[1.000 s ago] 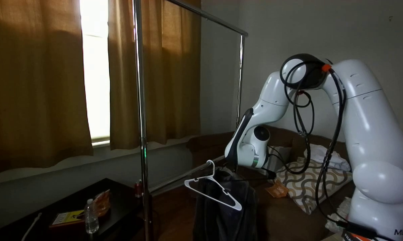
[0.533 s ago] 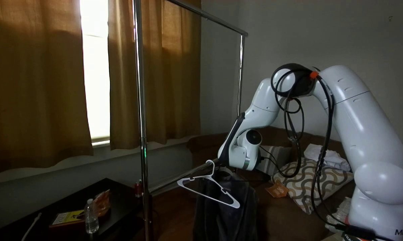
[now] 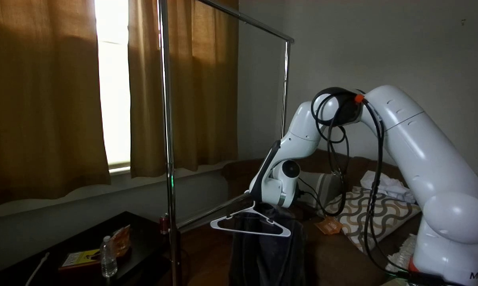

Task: Put the black hanger on the bottom railing

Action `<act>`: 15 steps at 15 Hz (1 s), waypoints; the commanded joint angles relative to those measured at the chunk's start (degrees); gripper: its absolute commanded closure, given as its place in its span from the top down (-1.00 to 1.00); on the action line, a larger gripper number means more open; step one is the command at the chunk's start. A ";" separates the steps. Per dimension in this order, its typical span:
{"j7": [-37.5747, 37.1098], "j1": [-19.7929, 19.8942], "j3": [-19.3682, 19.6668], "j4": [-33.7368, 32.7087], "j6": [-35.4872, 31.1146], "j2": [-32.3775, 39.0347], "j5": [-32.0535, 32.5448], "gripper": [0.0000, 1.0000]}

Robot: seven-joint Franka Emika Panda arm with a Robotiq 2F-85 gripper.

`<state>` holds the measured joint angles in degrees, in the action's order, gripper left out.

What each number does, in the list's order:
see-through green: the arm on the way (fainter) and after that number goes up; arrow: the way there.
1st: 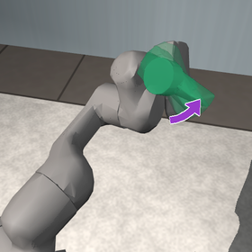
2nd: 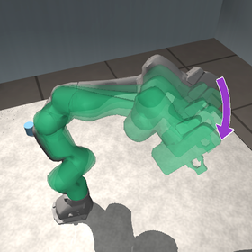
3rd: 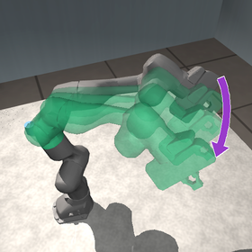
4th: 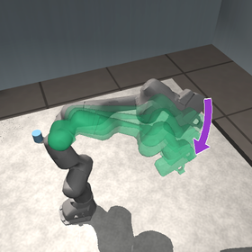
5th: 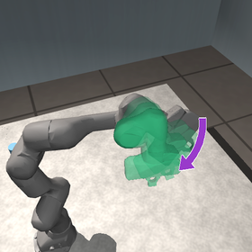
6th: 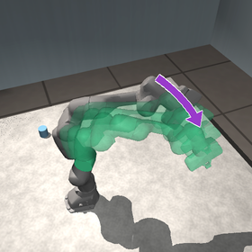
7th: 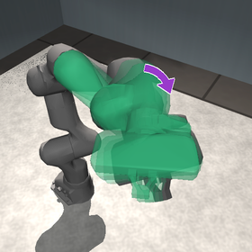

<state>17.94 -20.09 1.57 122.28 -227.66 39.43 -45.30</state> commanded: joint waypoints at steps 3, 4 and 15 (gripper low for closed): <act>3.03 -2.69 0.67 -5.65 1.65 4.73 -5.51 -0.96; 3.25 -2.72 0.62 -6.46 1.72 5.40 -5.65 -0.96; 7.52 -4.73 0.66 -12.36 6.61 7.95 -10.15 -0.96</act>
<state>21.69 -22.79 1.50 111.14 -223.13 46.75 -50.63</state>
